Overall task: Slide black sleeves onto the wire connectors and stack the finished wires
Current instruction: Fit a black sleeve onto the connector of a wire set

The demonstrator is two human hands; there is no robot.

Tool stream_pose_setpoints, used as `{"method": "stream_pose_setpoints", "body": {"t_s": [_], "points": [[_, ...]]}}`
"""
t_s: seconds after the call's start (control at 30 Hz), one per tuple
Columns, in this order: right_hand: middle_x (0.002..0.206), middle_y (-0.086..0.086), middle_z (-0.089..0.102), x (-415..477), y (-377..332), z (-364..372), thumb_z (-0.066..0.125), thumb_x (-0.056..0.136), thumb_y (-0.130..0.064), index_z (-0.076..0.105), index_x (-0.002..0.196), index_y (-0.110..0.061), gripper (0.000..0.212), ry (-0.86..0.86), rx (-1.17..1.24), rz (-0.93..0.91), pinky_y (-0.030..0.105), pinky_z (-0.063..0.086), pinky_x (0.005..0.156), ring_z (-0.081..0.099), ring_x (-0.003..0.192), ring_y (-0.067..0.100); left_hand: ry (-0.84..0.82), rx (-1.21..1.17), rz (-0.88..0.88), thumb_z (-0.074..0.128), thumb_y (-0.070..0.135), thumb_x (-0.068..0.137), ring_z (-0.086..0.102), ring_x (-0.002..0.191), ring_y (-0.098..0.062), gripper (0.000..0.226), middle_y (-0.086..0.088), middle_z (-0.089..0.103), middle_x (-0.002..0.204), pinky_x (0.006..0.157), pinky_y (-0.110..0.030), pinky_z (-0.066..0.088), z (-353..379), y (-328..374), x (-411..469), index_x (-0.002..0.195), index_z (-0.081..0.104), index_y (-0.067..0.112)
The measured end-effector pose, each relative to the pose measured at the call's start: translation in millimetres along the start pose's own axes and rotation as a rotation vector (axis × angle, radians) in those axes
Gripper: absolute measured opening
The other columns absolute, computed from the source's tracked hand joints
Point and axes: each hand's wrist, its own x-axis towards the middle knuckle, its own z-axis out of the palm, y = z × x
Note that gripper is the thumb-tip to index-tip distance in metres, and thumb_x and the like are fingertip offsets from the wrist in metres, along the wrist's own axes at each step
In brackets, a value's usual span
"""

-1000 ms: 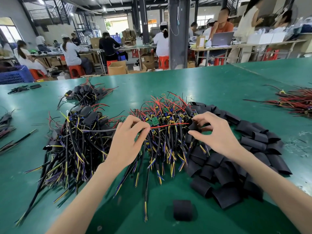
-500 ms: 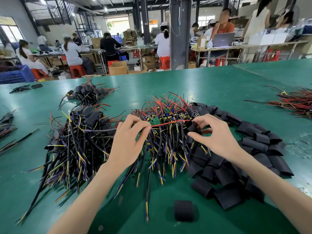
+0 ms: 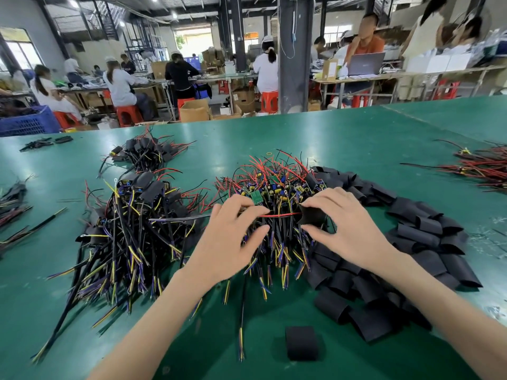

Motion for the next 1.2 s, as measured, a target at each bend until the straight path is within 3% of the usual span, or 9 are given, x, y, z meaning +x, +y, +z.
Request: {"method": "stream_pose_setpoints", "body": {"t_s": [0.1, 0.17, 0.23, 0.33, 0.43, 0.77, 1.0, 1.2], "points": [[0.098, 0.005, 0.062, 0, -9, 3, 0.079, 0.072, -0.015, 0.066, 0.102, -0.007, 0.034, -0.004, -0.020, -0.057, 0.039, 0.042, 0.082, 0.056, 0.089, 0.028, -0.113, 0.012, 0.049, 0.057, -0.001, 0.081, 0.042, 0.099, -0.017, 0.058, -0.010, 0.047, 0.116, 0.087, -0.026, 0.028, 9, 8, -3, 0.137, 0.047, 0.011], [0.098, 0.006, 0.062, -1, -15, 5, 0.079, 0.073, -0.014, 0.065, 0.102, -0.005, 0.033, -0.023, 0.008, -0.075, 0.039, 0.044, 0.082, 0.056, 0.088, 0.029, -0.163, -0.060, 0.036, 0.057, -0.014, 0.078, 0.042, 0.100, -0.012, 0.078, -0.004, 0.037, 0.123, 0.095, -0.018, 0.030, 11, 12, -2, 0.145, 0.032, 0.017], [0.098, 0.005, 0.061, -3, -19, 6, 0.078, 0.074, -0.014, 0.065, 0.104, -0.005, 0.034, -0.047, 0.044, -0.068, 0.037, 0.045, 0.081, 0.055, 0.090, 0.028, -0.112, -0.166, 0.030, 0.057, -0.011, 0.082, 0.044, 0.094, -0.003, 0.071, 0.002, 0.032, 0.124, 0.094, -0.014, 0.037, 11, 14, -1, 0.141, 0.031, 0.021], [0.099, 0.003, 0.060, -3, -21, 6, 0.078, 0.075, -0.015, 0.064, 0.104, -0.006, 0.034, -0.068, 0.083, -0.038, 0.041, 0.049, 0.078, 0.054, 0.092, 0.026, -0.017, -0.234, -0.010, 0.059, -0.001, 0.085, 0.053, 0.084, -0.008, 0.041, -0.005, 0.040, 0.121, 0.081, -0.029, 0.046, 9, 15, 1, 0.124, 0.047, 0.008], [0.099, 0.002, 0.059, -2, -20, 5, 0.078, 0.075, -0.014, 0.064, 0.104, -0.007, 0.033, -0.066, 0.112, -0.036, 0.038, 0.046, 0.081, 0.053, 0.091, 0.025, 0.000, -0.250, -0.026, 0.062, -0.001, 0.085, 0.059, 0.084, -0.014, 0.024, -0.012, 0.049, 0.112, 0.081, -0.035, 0.050, 8, 13, 2, 0.109, 0.060, -0.002], [0.094, 0.003, 0.059, -1, -21, 5, 0.079, 0.073, -0.012, 0.065, 0.101, -0.006, 0.032, -0.078, 0.121, -0.031, 0.032, 0.041, 0.081, 0.052, 0.088, 0.023, 0.036, -0.334, -0.052, 0.064, 0.006, 0.086, 0.057, 0.086, -0.006, 0.020, 0.008, 0.042, 0.110, 0.085, -0.032, 0.049, 8, 18, 1, 0.106, 0.061, 0.007], [0.095, 0.004, 0.059, -1, -23, 3, 0.079, 0.072, -0.011, 0.067, 0.102, -0.005, 0.033, -0.078, 0.192, 0.016, 0.029, 0.046, 0.080, 0.054, 0.089, 0.022, 0.026, -0.308, -0.049, 0.067, 0.004, 0.084, 0.051, 0.084, -0.005, 0.020, 0.002, 0.047, 0.107, 0.083, -0.026, 0.046, 7, 18, 1, 0.103, 0.063, 0.006], [0.095, 0.001, 0.059, -1, -23, -1, 0.080, 0.071, -0.012, 0.069, 0.102, -0.008, 0.033, -0.161, 0.264, 0.052, 0.010, 0.034, 0.075, 0.050, 0.086, 0.011, 0.000, -0.260, -0.059, 0.066, 0.007, 0.085, 0.049, 0.081, -0.006, 0.019, 0.000, 0.049, 0.103, 0.077, -0.027, 0.045, 6, 18, 0, 0.104, 0.064, 0.008]]}}
